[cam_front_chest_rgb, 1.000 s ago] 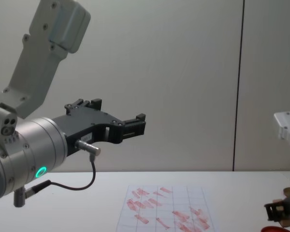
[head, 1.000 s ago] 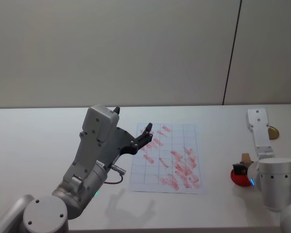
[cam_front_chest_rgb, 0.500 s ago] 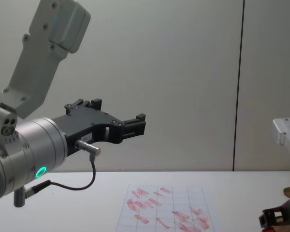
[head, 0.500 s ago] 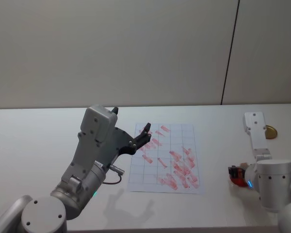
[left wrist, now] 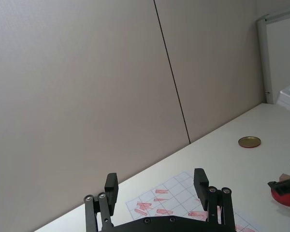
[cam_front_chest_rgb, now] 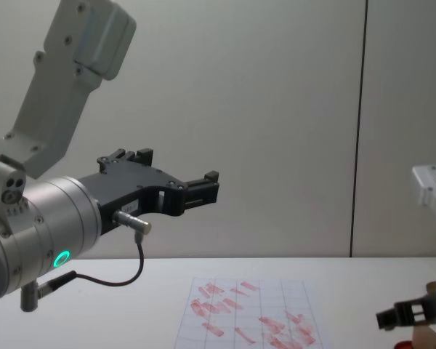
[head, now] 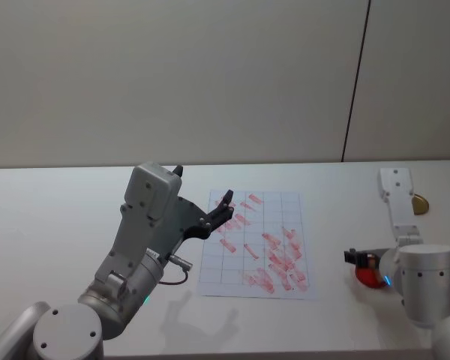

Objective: Use the one hand to pick up the stamp and affix it onto the A4 paper.

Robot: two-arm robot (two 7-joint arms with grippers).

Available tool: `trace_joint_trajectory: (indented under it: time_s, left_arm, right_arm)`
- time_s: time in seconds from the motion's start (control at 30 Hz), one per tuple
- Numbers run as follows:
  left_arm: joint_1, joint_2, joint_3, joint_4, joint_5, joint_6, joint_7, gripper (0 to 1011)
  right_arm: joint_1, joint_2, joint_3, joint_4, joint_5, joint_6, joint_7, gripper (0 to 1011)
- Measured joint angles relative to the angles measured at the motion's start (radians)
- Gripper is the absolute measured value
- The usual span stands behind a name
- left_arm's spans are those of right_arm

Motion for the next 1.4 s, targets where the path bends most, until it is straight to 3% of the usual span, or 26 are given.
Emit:
trace_joint_trajectory:
  time_s: [0.07,0.33,0.77,1.4]
  left_arm:
    - [0.0,0.0,0.0,0.0,0.0,0.0,0.0,993]
    - [0.0,0.0,0.0,0.0,0.0,0.0,0.0,993]
    - [0.0,0.0,0.0,0.0,0.0,0.0,0.0,993]
    - [0.0,0.0,0.0,0.0,0.0,0.0,0.0,993]
  right_arm:
    - [-0.008,0.001,0.0,-0.02,-0.004,-0.007,0.002,1001]
    - [-0.042,0.006,0.001,-0.108,-0.017,-0.04,0.014,1001]
    - [-0.122,0.031,0.007,-0.267,-0.042,-0.148,0.066,1001]
    - [-0.168,0.047,0.011,-0.356,-0.056,-0.207,0.101,1001]
